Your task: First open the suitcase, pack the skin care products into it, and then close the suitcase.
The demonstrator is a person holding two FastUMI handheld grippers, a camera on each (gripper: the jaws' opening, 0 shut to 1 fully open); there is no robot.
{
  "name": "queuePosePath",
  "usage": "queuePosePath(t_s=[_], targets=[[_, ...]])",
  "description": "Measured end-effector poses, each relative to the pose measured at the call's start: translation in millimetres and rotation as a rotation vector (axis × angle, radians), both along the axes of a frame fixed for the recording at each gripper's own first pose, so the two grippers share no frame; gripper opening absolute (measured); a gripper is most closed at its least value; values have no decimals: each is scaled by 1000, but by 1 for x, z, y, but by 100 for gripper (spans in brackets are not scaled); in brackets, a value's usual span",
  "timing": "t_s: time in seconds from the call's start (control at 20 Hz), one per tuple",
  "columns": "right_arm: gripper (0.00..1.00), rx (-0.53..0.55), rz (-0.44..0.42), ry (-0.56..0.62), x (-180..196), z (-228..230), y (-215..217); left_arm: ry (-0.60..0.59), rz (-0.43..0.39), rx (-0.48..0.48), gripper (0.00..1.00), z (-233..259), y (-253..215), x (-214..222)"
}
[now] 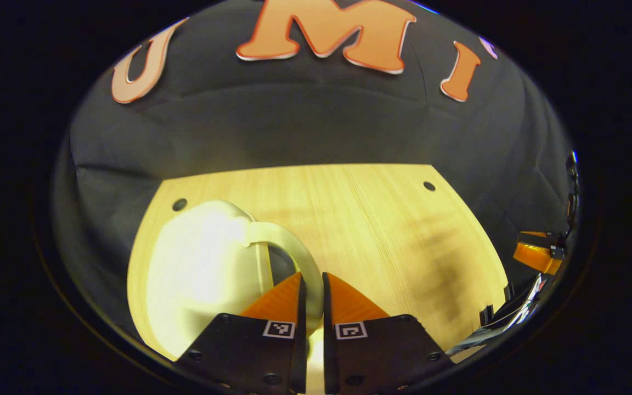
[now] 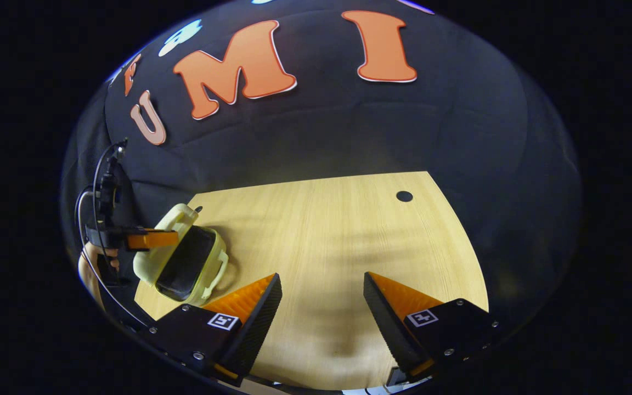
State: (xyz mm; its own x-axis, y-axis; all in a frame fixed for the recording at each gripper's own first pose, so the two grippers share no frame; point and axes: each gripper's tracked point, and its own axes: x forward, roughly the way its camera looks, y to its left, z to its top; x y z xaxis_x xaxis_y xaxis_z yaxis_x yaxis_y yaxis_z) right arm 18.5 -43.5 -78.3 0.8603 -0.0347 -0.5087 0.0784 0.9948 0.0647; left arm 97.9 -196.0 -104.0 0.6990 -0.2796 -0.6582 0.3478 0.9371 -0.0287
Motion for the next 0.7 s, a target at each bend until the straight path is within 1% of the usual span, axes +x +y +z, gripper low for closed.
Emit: queuePosePath(t_s=[0.15, 0.3, 0.35, 0.4, 0.45, 0.5, 0.55, 0.7], targets=[[96, 12, -21, 20, -9, -11, -12, 41, -15, 93, 13, -39, -18, -5], [96, 11, -24, 48, -19, -25, -19, 57, -2, 202, 13, -72, -22, -9], [96, 9, -21, 53, -20, -27, -19, 57, -9, 236, 14, -78, -23, -10], [96, 4, -11, 52, -20, -27, -18, 48, -11, 257, 16, -80, -24, -10], [96, -4, -5, 53, -19, -29, -17, 47, -9, 256, 20, -79, -26, -11], [96, -7, 2, 55, -17, -30, -15, 47, -2, 244, 22, -75, -30, -12], [96, -8, 8, 57, -17, -31, -12, 47, 3, 234, 27, -70, -33, -13], [96, -11, 15, 49, -13, -30, -6, -25, 11, 216, 79, -37, -44, -13]])
